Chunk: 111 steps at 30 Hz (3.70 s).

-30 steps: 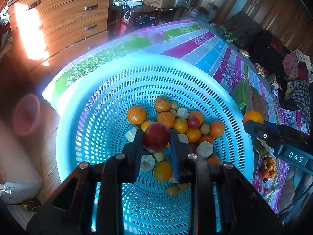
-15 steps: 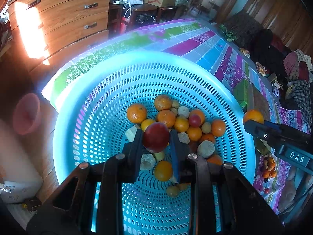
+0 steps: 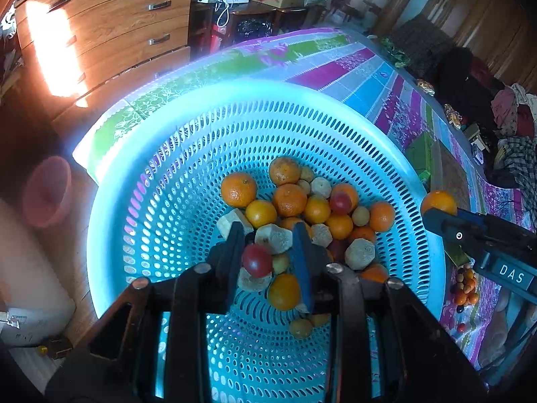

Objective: Organize fruits
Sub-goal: 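Open both grippers to drop the tomato and orange into the basket, then move both grippers back over the fruit pile on the sheet, then grasp a dark plum with the left gripper while the right approaches an orange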

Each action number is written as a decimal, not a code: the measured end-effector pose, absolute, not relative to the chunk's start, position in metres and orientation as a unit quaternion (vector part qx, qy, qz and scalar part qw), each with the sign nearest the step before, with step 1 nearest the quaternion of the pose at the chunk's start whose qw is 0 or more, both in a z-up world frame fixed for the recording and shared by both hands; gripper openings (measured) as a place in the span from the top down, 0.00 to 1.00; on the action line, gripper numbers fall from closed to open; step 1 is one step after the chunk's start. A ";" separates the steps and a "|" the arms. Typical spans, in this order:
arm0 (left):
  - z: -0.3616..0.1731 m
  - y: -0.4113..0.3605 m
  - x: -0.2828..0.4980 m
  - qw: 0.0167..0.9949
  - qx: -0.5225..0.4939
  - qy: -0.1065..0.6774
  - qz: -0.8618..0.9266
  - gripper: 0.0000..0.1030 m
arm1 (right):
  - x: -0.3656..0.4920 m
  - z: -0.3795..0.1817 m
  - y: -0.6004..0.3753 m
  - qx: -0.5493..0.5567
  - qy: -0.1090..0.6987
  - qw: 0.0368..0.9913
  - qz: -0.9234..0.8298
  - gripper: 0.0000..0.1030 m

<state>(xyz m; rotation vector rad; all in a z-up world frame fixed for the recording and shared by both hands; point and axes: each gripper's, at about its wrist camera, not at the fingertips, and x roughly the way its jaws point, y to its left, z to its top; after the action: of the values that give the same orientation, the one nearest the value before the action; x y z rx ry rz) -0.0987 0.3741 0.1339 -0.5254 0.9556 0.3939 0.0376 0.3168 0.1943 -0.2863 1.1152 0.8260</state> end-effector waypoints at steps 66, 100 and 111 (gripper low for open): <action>0.036 -0.007 0.051 0.832 -0.012 0.506 -0.226 0.61 | -0.096 0.095 -0.169 0.057 0.484 0.868 0.099 0.24; 0.011 -0.031 0.072 0.846 0.022 0.465 -0.260 0.74 | -0.044 0.076 -0.198 0.078 0.479 0.870 0.086 0.25; 0.014 -0.016 0.052 0.845 -0.009 0.477 -0.241 0.74 | 0.044 0.058 -0.243 0.102 0.483 0.864 0.099 0.45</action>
<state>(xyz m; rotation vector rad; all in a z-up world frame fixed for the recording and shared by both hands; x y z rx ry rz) 0.0518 -0.0159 0.0137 -0.0195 1.0072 -0.5088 0.0438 -0.2433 0.0575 0.2136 1.0134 0.2072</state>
